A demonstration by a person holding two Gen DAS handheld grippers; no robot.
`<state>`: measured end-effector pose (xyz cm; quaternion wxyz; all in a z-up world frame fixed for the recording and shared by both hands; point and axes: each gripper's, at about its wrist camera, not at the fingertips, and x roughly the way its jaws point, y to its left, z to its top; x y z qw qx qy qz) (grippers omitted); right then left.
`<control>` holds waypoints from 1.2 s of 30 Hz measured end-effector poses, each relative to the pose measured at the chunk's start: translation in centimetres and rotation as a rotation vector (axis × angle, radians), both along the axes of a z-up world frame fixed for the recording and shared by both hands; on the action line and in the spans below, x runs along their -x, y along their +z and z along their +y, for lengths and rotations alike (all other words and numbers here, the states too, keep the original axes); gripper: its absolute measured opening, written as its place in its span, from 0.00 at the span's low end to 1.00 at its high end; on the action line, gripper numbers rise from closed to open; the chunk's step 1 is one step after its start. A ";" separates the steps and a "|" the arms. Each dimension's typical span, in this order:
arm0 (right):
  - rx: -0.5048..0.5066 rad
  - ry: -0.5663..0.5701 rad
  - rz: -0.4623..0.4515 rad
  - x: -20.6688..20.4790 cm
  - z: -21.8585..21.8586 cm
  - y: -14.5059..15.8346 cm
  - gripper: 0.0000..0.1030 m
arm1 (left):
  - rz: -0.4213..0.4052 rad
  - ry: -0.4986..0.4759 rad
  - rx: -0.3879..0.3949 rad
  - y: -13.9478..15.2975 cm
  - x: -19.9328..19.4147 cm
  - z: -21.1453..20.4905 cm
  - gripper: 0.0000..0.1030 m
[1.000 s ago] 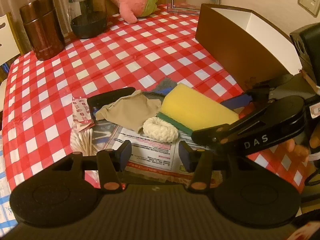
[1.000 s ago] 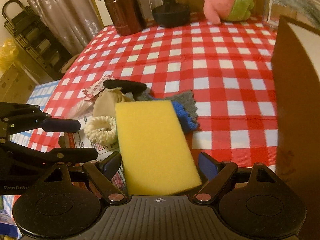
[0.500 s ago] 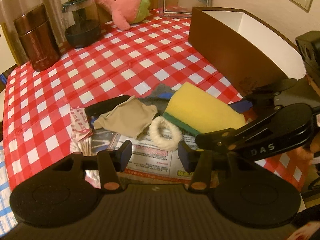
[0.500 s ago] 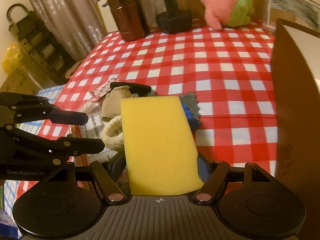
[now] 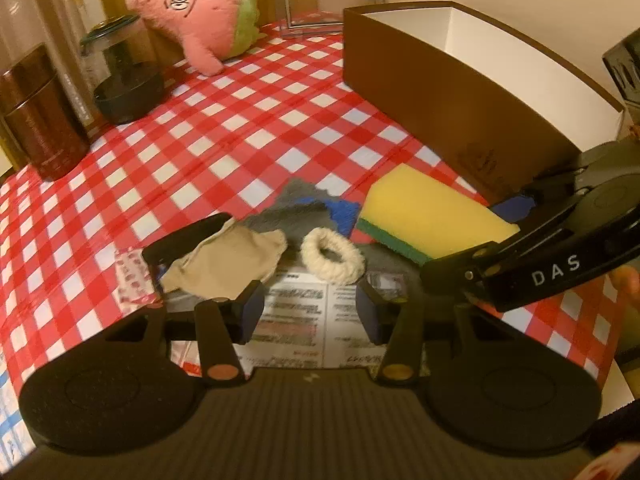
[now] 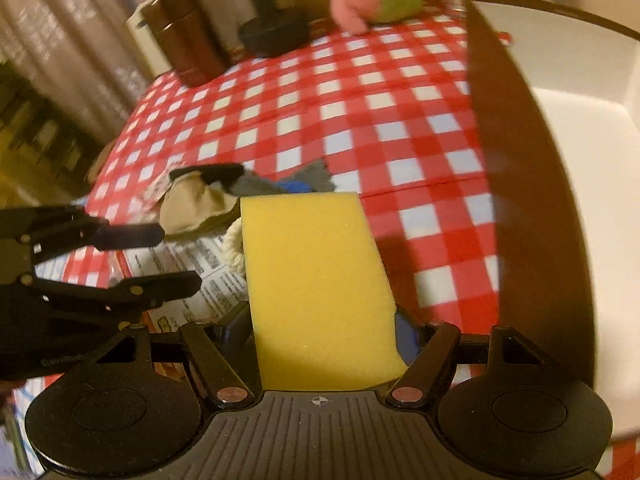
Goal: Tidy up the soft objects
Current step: 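Grasp the yellow-green sponge with the right gripper while the left gripper grasps the white scrunchie, then carry the sponge and scrunchie in both grippers over the brown box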
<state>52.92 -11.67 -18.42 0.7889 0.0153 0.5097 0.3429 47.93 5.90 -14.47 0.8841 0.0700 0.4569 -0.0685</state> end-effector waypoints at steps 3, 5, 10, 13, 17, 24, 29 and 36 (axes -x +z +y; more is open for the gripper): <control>0.005 -0.036 0.000 0.1 -0.4 0.2 0.70 | 0.008 -0.021 0.001 -0.4 -0.5 -0.6 0.46; 0.008 -0.066 0.016 -0.1 -0.6 0.2 0.70 | 0.016 -0.036 0.001 -0.7 -0.9 -1.0 0.46; 0.021 -0.113 0.047 -0.7 -0.5 0.0 0.70 | 0.032 -0.055 -0.012 -1.4 -2.1 -1.4 0.45; 0.024 -0.135 0.056 -0.7 -0.5 -0.1 0.70 | 0.039 -0.068 -0.020 -1.8 -2.9 -1.5 0.45; 0.030 -0.152 0.070 -0.7 -0.5 -0.4 0.70 | 0.060 -0.088 -0.025 -2.4 -3.6 -1.6 0.45; 0.036 -0.166 0.084 -0.6 -0.4 -0.5 0.71 | 0.085 -0.085 -0.011 -3.4 -3.9 -1.6 0.20; 0.030 -0.174 0.081 -0.6 -0.4 -0.4 0.71 | 0.070 -0.061 -0.005 -2.8 -3.6 -1.3 0.15; 0.004 -0.173 0.050 -0.3 -0.7 0.9 0.71 | 0.013 -0.021 0.010 -0.1 -1.9 -1.1 0.14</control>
